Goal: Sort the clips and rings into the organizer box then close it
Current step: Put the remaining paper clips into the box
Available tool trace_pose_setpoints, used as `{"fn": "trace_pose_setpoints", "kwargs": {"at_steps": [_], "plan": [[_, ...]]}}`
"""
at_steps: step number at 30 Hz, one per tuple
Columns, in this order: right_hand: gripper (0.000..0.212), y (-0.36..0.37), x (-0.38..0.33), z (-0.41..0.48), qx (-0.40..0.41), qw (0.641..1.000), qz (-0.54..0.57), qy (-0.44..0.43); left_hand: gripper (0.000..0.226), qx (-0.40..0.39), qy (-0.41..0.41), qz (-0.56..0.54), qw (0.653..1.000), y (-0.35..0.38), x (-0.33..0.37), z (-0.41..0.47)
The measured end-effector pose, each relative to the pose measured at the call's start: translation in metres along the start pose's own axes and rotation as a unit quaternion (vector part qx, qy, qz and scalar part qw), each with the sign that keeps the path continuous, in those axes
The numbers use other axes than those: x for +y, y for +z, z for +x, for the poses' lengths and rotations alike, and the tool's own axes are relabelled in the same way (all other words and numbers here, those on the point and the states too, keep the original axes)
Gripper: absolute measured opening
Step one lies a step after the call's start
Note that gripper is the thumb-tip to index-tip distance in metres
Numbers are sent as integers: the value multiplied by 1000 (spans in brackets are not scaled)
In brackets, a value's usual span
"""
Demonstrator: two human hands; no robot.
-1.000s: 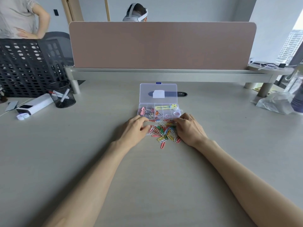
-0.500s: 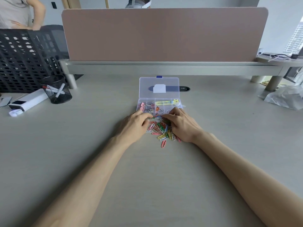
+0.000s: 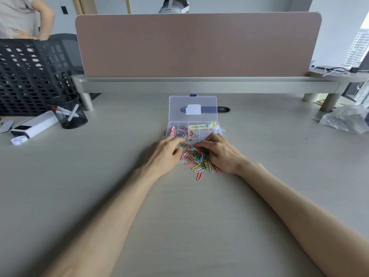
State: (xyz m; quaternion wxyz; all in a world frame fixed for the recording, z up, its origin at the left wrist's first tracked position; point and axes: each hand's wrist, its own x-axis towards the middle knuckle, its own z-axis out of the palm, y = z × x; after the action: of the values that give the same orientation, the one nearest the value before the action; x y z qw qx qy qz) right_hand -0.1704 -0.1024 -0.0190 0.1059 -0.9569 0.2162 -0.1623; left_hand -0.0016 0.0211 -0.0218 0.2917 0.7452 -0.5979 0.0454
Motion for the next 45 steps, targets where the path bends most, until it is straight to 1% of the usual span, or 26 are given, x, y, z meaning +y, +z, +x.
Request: {"fn": "trace_pose_setpoints", "kwargs": {"at_steps": [2, 5, 7, 9, 11, 12, 13, 15, 16, 17, 18, 22, 23, 25, 27, 28, 29, 30, 32, 33, 34, 35, 37, 41, 43, 45], "plan": [[63, 0, 1, 1, -5, 1000, -1, 0, 32, -11, -8, 26, 1000, 2, 0, 1], [61, 1, 3, 1, -9, 1000, 11, -4, 29, -26, -9, -3, 1000, 4, -3, 2], [52, -2, 4, 2, -1, 998, 68, 5, 27, -37, -5, -49, 998, 3, -5, 2], [46, -15, 4, 1, -8, 988, 149, 47, 29, -58, -17, -102, 993, -4, -7, 1], [35, -38, 3, 0, -43, 978, 191, 74, 32, -82, -37, -135, 987, -14, -11, 1], [34, -51, 4, -1, -83, 977, 179, 78, 34, -93, -39, -135, 986, -18, -13, 0], [41, -63, 5, -3, -134, 976, 152, 82, 37, -103, -36, -124, 986, -21, -15, -1], [64, -77, 8, -6, -222, 966, 90, 94, 41, -117, -27, -85, 989, -22, -19, -2], [70, -79, 9, -7, -243, 962, 73, 100, 39, -118, -21, -64, 991, -20, -20, -2], [71, -77, 11, -7, -252, 960, 69, 105, 36, -115, -13, -47, 992, -18, -21, -1], [66, -73, 12, -6, -251, 959, 73, 107, 34, -109, -7, -36, 993, -16, -20, -1], [26, -55, 12, -2, -197, 969, 131, 66, 30, -77, 7, -43, 996, -11, -11, -3], [20, -51, 11, -1, -181, 971, 141, 59, 28, -68, 18, -50, 996, -10, -10, -5], [15, -46, 7, 1, -160, 974, 154, 52, 21, -50, 36, -62, 996, -9, -7, -6], [12, -46, 4, 2, -154, 974, 157, 44, 20, -42, 25, -83, 995, -12, -5, -7], [13, -50, 3, 2, -158, 974, 155, 41, 24, -49, 11, -98, 994, -15, -5, -7], [22, -55, 2, 0, -170, 973, 146, 45, 34, -67, -3, -106, 992, -19, -4, -8], [39, -60, 1, -2, -193, 971, 129, 56, 51, -98, -19, -103, 990, -22, -3, -9], [80, -66, -2, -5, -255, 962, 67, 74, 91, -167, -40, -56, 984, -27, 0, -10], [94, -65, -3, -7, -275, 958, 38, 75, 104, -191, -41, -25, 980, -28, 2, -10], [99, -64, -4, -8, -281, 957, 26, 71, 111, -208, -36, 0, 977, -28, 3, -9], [97, -62, -5, -8, -278, 958, 26, 69, 113, -219, -31, 16, 975, -27, 4, -8], [82, -58, -3, -5, -253, 965, 47, 60, 111, -217, -21, 22, 976, -23, 5, -6], [50, -44, -2, 3, -218, 973, 70, 4, 102, -166, -18, -19, 986, -15, 3, -3], [39, -38, -4, 5, -197, 976, 87, 2, 91, -141, -11, -46, 989, -11, 2, -2], [35, -35, -6, 7, -170, 980, 103, 19, 68, -120, 1, -64, 991, -8, 1, -2]]}}
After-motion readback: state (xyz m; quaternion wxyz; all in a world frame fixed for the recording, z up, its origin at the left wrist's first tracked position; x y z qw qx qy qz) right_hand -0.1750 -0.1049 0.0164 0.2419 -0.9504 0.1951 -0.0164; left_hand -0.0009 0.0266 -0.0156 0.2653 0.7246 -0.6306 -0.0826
